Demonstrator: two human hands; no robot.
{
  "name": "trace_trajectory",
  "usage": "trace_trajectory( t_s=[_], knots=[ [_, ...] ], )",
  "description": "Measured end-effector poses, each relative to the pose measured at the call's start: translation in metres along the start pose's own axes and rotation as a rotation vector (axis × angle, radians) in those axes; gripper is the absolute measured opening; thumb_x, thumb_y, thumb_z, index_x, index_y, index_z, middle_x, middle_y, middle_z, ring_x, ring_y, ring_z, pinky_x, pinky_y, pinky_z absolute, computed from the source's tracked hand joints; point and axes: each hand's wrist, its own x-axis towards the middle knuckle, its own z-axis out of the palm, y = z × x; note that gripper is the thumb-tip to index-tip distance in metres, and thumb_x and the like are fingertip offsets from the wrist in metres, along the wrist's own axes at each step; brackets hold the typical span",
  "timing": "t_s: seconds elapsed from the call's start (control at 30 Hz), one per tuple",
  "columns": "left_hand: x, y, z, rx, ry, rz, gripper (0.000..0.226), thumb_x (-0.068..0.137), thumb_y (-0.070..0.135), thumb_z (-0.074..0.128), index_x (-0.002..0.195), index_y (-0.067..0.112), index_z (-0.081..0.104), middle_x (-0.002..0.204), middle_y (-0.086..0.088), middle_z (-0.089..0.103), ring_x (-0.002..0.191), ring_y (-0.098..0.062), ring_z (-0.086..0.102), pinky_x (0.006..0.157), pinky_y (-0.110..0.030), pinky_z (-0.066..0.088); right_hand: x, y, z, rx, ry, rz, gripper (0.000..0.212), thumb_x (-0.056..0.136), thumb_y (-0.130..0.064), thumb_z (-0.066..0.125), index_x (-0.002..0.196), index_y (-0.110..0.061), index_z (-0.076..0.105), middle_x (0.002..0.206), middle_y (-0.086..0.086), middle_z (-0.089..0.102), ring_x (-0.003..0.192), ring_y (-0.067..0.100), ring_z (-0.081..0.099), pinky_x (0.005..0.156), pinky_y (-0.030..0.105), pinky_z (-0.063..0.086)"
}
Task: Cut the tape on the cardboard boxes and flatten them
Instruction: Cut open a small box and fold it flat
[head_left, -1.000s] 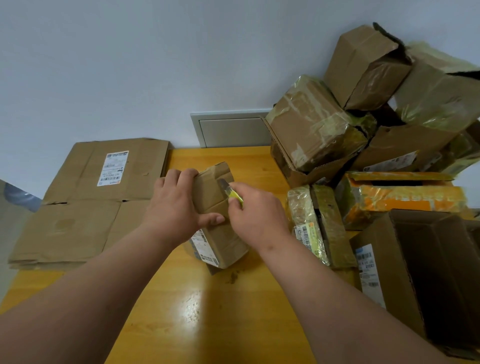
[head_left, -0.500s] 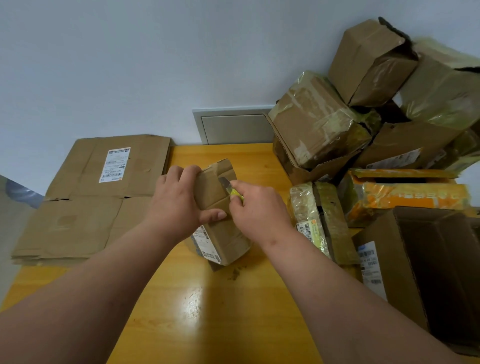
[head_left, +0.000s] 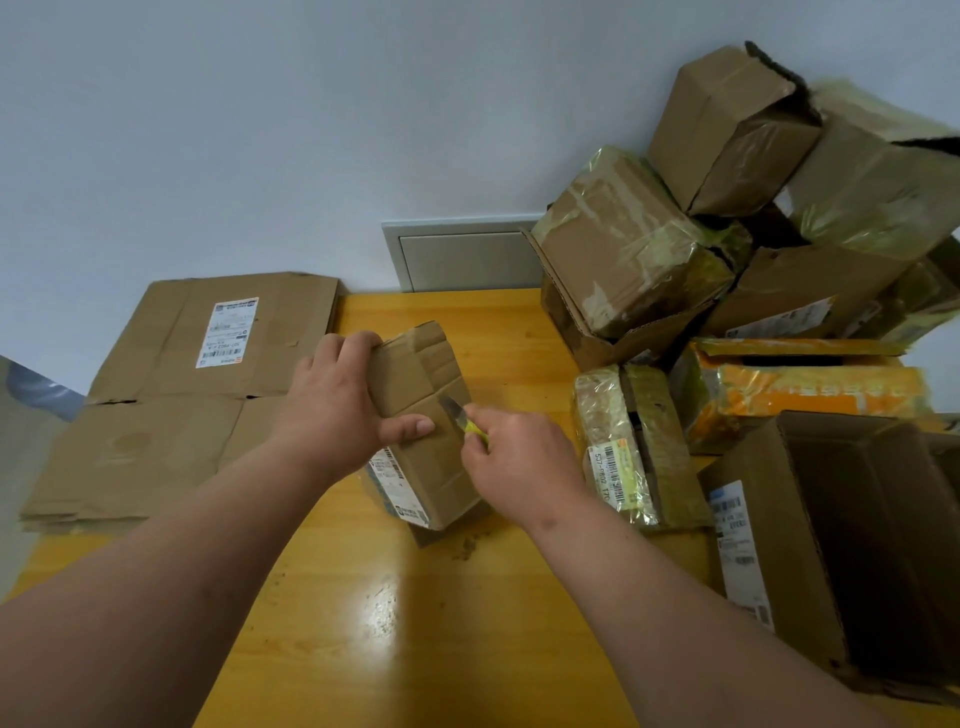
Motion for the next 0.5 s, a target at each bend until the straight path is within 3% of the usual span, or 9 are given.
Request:
trace_trajectory(
  t_s=[0.17,0.3,0.5],
  knots=[
    [-0.001,-0.001,0.001,-0.010,0.004,0.006,0.113,0.044,0.088,0.056,0.137,0.028,0.034,0.127,0.000,0.042,0.117,-0.025,0.043,0.097,-0.047,0.045,-0.006,0.004,0.002,0.038,-0.022,0.029,0.032,0.094,-0.028,0.051,0.122,-0.024,0.065,0.093,0.008,0.072,0.086,0.030,0.064,0.065,0.033,0.050],
    [-0.002,-0.003,0.000,-0.008,0.031,0.008,0.113,0.044,0.086,0.057,0.137,0.026,0.036,0.124,-0.002,0.043,0.115,-0.026,0.044,0.095,-0.047,0.045,0.002,0.000,0.000,0.174,0.078,0.058,0.035,0.093,-0.029,0.052,0.125,-0.026,0.064,0.093,0.007,0.072,0.083,0.030,0.064,0.064,0.027,0.036],
    [-0.004,-0.001,0.002,-0.046,0.049,0.026,0.101,0.053,0.070,0.077,0.136,0.026,0.039,0.123,-0.003,0.043,0.113,-0.025,0.045,0.091,-0.043,0.044,0.019,-0.010,0.003,0.116,0.074,0.018,0.037,0.094,-0.029,0.052,0.130,-0.025,0.061,0.107,0.006,0.072,0.098,0.030,0.064,0.070,0.028,0.039]
  ],
)
